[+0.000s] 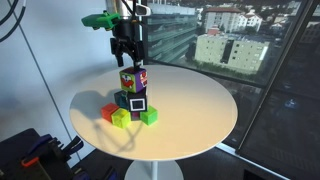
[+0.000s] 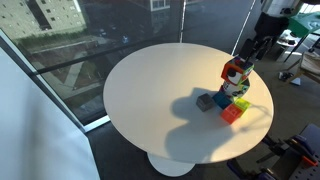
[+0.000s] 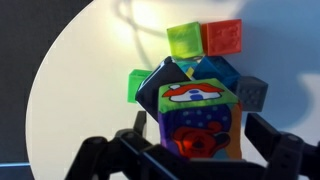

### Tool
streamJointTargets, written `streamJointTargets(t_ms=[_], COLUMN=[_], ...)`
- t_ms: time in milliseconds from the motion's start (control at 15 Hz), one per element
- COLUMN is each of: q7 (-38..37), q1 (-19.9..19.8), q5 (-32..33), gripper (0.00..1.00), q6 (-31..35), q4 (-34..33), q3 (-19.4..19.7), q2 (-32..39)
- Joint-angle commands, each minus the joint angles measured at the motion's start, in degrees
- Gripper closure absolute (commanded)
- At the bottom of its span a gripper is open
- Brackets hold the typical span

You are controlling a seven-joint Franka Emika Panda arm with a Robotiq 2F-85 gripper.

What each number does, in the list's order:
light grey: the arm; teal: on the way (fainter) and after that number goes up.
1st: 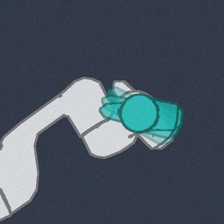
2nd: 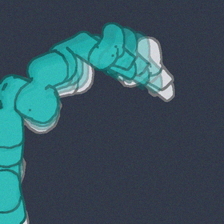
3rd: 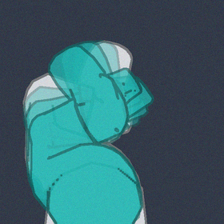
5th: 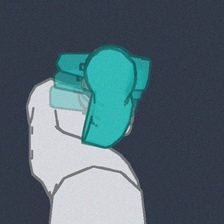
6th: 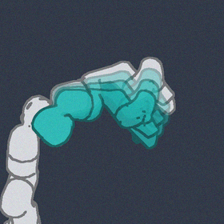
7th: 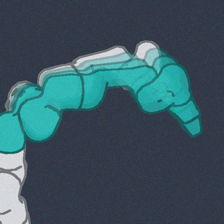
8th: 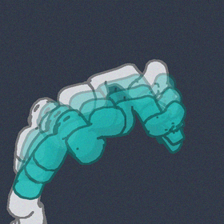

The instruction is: Pick up the topmost stacked block and put it on the table

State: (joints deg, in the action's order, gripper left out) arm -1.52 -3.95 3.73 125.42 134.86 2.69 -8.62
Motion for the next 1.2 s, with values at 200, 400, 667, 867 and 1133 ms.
streamJointTargets(t_ms=[200, 400, 667, 867, 1133], q7=[-1.75, -2.09, -3.46, -4.72, -5.42], q1=[0.54, 0.71, 0.69, 0.71, 0.79], q5=[1.23, 2.03, 4.66, 6.42, 7.33], gripper=[0.0, 0.0, 0.0, 0.0, 0.0], q6=[2.55, 4.09, 5.91, 6.45, 6.35], q4=[-1.37, -1.6, -1.85, -2.16, -2.34], q3=[-0.68, -1.06, -1.25, -1.19, -1.05], q2=[2.44, 3.36, 4.37, 5.35, 6.65])
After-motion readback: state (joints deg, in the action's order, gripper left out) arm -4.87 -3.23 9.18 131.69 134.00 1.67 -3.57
